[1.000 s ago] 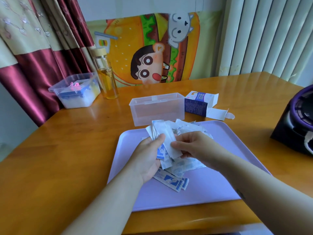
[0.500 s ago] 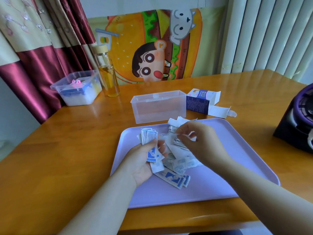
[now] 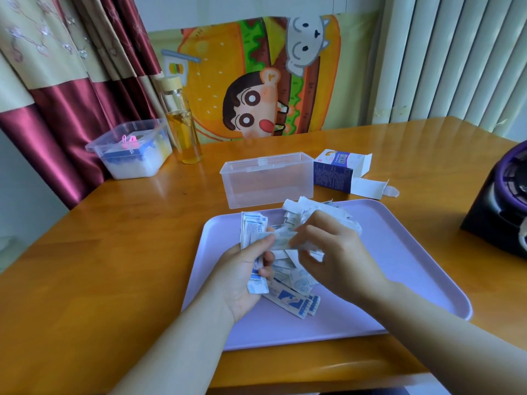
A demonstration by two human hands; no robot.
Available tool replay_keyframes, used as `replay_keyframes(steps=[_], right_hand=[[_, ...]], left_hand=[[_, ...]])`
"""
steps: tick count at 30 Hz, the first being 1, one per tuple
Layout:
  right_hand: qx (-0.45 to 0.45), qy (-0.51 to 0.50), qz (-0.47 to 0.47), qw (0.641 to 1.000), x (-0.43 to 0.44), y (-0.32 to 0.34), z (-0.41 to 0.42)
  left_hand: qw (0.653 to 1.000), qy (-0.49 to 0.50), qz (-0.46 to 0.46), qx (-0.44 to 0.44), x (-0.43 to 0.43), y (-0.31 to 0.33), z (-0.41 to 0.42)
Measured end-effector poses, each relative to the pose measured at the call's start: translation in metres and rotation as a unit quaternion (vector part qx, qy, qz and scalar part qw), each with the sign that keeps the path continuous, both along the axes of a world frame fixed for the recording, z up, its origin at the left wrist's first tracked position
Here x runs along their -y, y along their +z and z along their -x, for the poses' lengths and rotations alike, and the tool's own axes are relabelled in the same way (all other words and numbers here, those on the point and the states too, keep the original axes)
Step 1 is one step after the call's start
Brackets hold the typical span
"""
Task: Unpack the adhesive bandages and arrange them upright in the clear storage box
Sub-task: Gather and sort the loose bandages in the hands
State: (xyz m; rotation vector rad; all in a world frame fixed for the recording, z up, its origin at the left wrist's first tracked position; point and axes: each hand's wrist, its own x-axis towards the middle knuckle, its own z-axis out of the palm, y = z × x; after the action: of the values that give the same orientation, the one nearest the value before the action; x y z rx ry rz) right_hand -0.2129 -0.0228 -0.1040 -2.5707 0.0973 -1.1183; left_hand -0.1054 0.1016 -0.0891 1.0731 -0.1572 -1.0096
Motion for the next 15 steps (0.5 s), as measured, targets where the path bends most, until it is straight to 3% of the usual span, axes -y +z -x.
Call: replay_keyframes(steps=[3, 7, 12, 15], right_hand=[[-0.091, 0.058, -0.129, 0.986, -0.004, 0.01, 0.003], [-0.174, 0.03, -0.32, 0.931, 0.0, 0.024, -0.001], [-0.175, 0.025, -0.463, 0.868, 0.011, 0.027, 0.0], [-0.214, -0.012, -0.433, 0.875, 0.027, 0.029, 0.013]], left_hand=[[0.99, 0.02, -0.052, 0.13, -0.001, 0.001, -0.007], [0.961, -0.015, -0.093, 0.259, 0.0, 0.005, -0.009], [0.973, -0.019, -0.058, 0.222, 0.005, 0.007, -0.004], [0.98, 0.019, -0.055, 0.191, 0.004, 0.005, -0.006]])
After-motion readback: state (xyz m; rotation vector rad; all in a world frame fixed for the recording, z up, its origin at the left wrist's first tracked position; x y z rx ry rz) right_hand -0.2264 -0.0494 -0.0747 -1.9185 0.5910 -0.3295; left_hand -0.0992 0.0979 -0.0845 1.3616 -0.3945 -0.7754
